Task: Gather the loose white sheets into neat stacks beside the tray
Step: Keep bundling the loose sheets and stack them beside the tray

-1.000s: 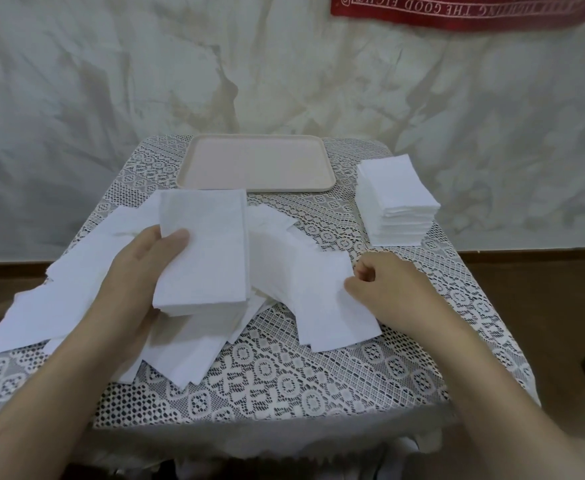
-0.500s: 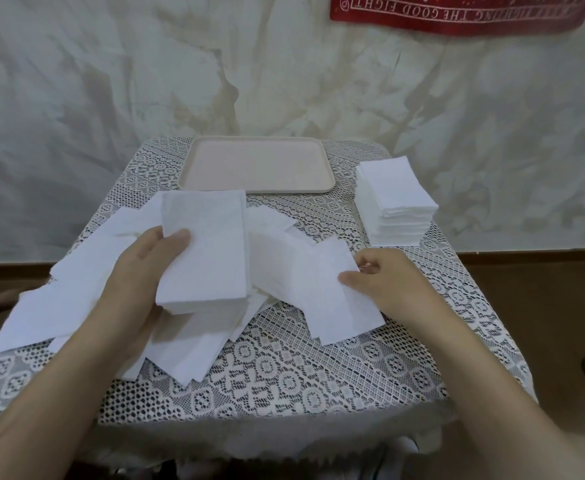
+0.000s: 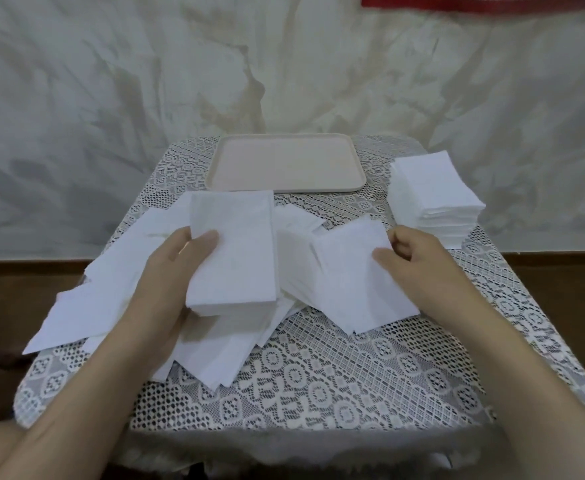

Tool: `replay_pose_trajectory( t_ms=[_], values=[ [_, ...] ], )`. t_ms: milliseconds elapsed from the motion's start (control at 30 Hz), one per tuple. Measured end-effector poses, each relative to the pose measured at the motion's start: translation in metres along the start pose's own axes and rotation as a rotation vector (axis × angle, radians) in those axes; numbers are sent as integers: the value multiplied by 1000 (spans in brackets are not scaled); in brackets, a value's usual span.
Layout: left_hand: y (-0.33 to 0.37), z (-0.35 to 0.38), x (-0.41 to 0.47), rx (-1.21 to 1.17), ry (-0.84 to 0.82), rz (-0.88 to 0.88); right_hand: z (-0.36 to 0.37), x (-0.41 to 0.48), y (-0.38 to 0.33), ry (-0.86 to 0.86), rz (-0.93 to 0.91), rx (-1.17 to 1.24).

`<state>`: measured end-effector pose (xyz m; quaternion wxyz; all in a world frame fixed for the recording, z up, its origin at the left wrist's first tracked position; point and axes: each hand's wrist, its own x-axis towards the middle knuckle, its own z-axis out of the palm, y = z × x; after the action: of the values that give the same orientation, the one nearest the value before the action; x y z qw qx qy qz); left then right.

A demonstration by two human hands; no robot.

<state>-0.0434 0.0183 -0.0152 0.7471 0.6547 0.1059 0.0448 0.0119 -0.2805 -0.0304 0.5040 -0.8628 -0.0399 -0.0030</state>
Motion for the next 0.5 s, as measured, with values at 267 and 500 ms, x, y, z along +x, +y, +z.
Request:
replay_pose_trajectory(
  t_ms=[267, 500],
  values=[
    [-2, -2, -3, 1, -13, -1, 28, 24, -14, 39, -19, 3],
    [-4, -5, -1, 13, -40, 5, 31, 34, -21, -143, 56, -164]
  ],
)
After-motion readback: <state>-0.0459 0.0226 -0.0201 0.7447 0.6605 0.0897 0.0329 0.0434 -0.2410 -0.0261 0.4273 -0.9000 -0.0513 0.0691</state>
